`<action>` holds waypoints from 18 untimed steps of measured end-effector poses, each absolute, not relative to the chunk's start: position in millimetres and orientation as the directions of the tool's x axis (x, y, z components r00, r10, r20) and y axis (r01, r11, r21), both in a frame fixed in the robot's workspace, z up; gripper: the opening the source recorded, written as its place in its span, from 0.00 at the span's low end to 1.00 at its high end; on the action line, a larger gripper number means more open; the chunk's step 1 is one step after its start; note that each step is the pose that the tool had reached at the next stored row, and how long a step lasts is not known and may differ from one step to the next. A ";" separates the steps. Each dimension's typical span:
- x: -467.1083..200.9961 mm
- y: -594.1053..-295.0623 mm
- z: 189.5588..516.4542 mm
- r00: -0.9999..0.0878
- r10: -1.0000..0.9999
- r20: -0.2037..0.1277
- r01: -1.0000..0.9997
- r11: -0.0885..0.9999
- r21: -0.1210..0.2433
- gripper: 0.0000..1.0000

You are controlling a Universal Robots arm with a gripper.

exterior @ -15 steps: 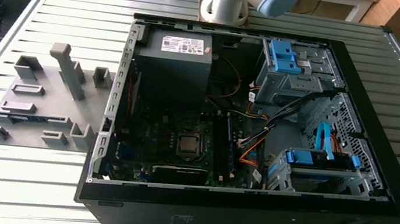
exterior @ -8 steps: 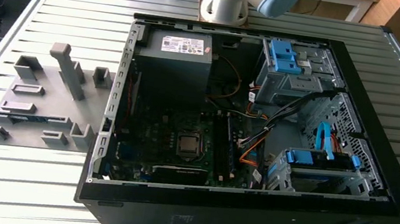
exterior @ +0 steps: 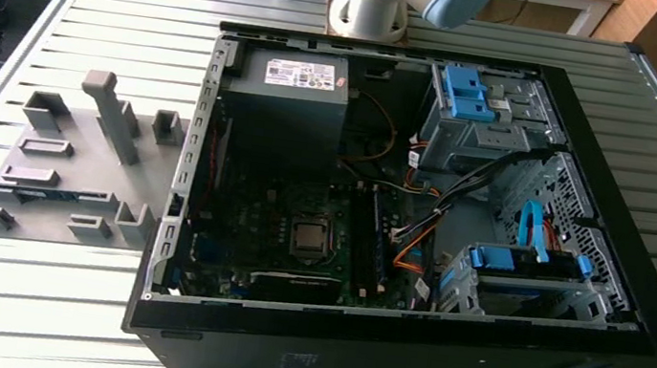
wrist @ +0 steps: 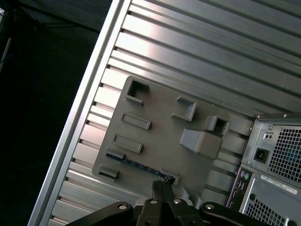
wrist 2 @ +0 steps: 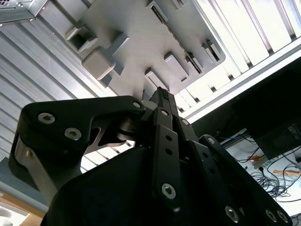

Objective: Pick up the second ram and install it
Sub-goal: 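Pick up the second ram and move it above second insertion slot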

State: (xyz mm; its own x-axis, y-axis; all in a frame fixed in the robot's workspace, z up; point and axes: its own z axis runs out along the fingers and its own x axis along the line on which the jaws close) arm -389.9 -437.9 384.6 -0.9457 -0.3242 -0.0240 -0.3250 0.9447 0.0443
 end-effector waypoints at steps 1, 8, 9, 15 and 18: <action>-389.8 -437.9 384.6 -0.945 -0.326 -0.024 -0.326 0.944 0.044 0.12; -389.9 -438.1 384.2 -0.911 -0.412 -0.024 -0.413 0.910 0.044 0.12; -389.9 -438.1 384.1 -0.904 -0.428 -0.024 -0.429 0.902 0.044 0.12; -389.9 -438.1 383.6 -0.854 -0.519 -0.024 -0.520 0.853 0.044 0.12; -389.9 -438.1 383.4 -0.828 -0.561 -0.024 -0.561 0.826 0.044 0.12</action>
